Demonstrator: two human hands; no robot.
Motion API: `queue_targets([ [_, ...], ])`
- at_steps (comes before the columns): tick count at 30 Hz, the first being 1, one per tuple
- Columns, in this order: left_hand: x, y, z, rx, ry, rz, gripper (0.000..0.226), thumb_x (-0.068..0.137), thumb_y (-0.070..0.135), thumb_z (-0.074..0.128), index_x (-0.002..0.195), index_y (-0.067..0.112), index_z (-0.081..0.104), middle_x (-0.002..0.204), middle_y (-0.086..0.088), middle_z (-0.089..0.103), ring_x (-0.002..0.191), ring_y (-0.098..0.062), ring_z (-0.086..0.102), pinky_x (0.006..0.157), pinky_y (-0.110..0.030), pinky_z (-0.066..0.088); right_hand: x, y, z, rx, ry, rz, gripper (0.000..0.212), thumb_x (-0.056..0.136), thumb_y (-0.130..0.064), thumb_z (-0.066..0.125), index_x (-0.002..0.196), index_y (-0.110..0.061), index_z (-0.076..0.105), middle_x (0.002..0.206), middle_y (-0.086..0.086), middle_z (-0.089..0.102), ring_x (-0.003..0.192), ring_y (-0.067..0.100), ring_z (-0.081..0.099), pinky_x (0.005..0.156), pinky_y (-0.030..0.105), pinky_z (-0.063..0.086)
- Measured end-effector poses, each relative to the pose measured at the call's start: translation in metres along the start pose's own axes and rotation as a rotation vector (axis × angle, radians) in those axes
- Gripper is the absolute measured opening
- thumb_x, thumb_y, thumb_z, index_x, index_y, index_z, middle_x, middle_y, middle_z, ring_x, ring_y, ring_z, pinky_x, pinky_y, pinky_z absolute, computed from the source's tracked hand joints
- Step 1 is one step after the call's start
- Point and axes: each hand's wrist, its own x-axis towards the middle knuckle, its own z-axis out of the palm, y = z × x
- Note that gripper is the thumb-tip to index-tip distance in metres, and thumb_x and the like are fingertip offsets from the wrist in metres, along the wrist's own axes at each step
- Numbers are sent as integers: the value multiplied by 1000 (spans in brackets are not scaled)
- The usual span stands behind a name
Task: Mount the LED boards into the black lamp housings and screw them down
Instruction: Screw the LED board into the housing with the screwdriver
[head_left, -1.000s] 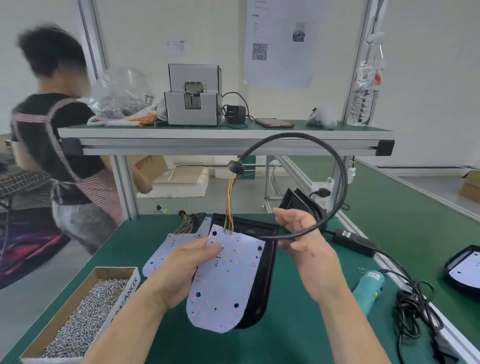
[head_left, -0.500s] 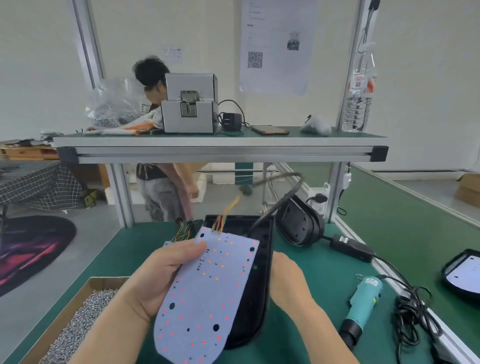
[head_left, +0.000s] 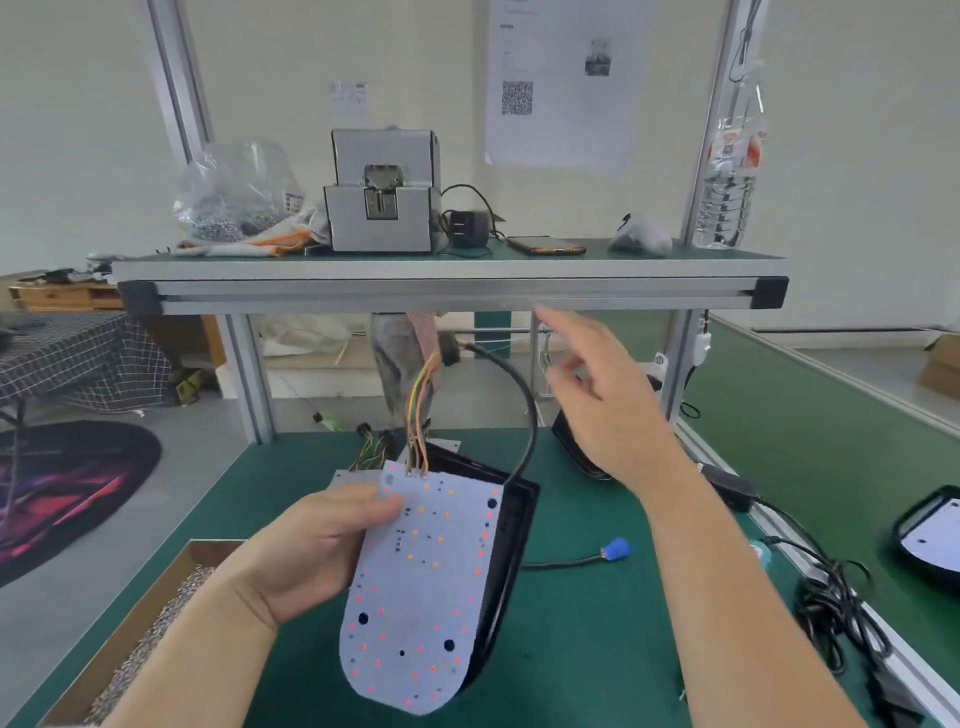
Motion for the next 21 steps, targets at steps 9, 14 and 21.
queue_targets([
  [9, 5, 5, 10, 87, -52, 13, 41, 89, 22, 59, 123, 1, 68, 129, -25, 64, 114, -38, 65, 88, -41, 55, 34, -47, 6, -606, -346, -267, 24, 101, -28, 56, 104, -18, 78, 104, 3, 58, 99, 20, 50, 91, 35, 40],
  [14, -1, 8, -3, 109, -48, 56, 41, 91, 24, 60, 124, 1, 67, 127, -27, 64, 111, -40, 66, 86, -43, 56, 20, -47, -12, -399, -458, -102, 18, 91, -31, 70, 93, -16, 80, 88, 14, 61, 84, 25, 54, 77, 31, 40],
  [21, -6, 2, -9, 127, -65, 94, 43, 90, 20, 63, 123, -7, 64, 125, -33, 62, 108, -42, 66, 88, -43, 55, 9, -41, -26, -164, -547, 146, 6, 87, -18, 76, 94, -17, 77, 91, 5, 72, 88, 24, 65, 89, 43, 52],
])
